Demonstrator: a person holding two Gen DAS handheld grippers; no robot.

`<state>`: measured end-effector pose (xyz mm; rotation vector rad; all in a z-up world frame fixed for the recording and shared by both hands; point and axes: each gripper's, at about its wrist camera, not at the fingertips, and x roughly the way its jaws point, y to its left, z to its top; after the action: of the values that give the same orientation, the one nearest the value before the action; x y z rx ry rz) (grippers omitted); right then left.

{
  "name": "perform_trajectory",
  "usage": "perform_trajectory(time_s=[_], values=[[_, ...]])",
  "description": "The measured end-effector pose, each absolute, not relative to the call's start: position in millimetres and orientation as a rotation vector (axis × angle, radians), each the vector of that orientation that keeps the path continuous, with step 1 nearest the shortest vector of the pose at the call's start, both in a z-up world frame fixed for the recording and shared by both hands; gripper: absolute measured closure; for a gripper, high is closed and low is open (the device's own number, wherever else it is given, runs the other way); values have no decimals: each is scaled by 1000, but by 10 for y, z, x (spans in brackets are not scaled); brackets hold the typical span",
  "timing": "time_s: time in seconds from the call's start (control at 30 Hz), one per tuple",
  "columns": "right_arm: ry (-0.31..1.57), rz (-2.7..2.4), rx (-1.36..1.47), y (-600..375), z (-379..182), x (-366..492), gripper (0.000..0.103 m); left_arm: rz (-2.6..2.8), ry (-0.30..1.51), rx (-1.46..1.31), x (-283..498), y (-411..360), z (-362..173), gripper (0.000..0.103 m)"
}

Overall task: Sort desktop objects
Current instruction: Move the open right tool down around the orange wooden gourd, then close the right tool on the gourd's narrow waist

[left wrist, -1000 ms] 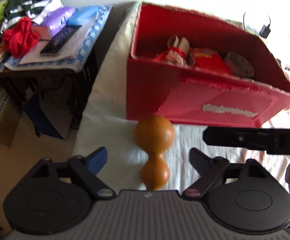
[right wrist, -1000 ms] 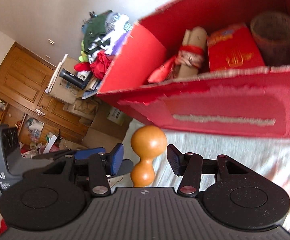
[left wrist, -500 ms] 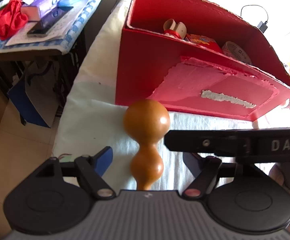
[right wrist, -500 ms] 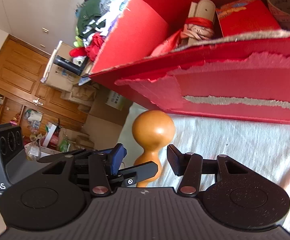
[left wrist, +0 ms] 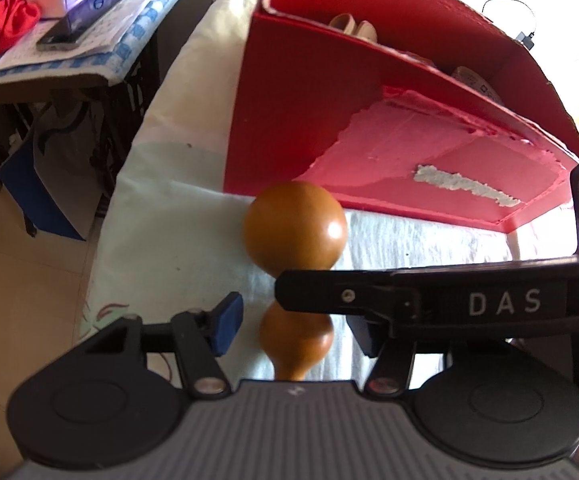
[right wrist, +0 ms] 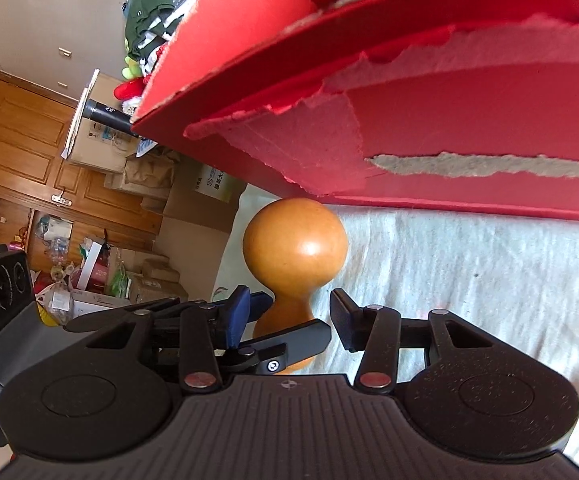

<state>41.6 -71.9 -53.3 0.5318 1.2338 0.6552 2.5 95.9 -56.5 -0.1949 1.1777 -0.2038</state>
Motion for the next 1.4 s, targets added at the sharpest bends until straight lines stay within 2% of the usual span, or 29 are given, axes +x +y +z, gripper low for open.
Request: perform_trajectory(time_s=[0.3,0.37,0.7,0.77,0.87,1.4], values=[[1229,638,552,-764,-592,438,64,-217,1179,-169,98,973,-612,50],[1233,639,557,-803,-596,437,65,-238,1178,-153,105,938,-598,55],[1217,611,539,-1104,-494,357,68,-337,1185,-62,125,544,-519,58],[1212,594,548,-1233,-482,335,76,-359,1184,-45,126,432,-490,57],[1197,576,578,-1449,-464,274,80,-405,1190,-40,125,247,-457,58],[1190,557,621,-1940,-443,67,80,-444,1211,23,-61,-455,-542,57]])
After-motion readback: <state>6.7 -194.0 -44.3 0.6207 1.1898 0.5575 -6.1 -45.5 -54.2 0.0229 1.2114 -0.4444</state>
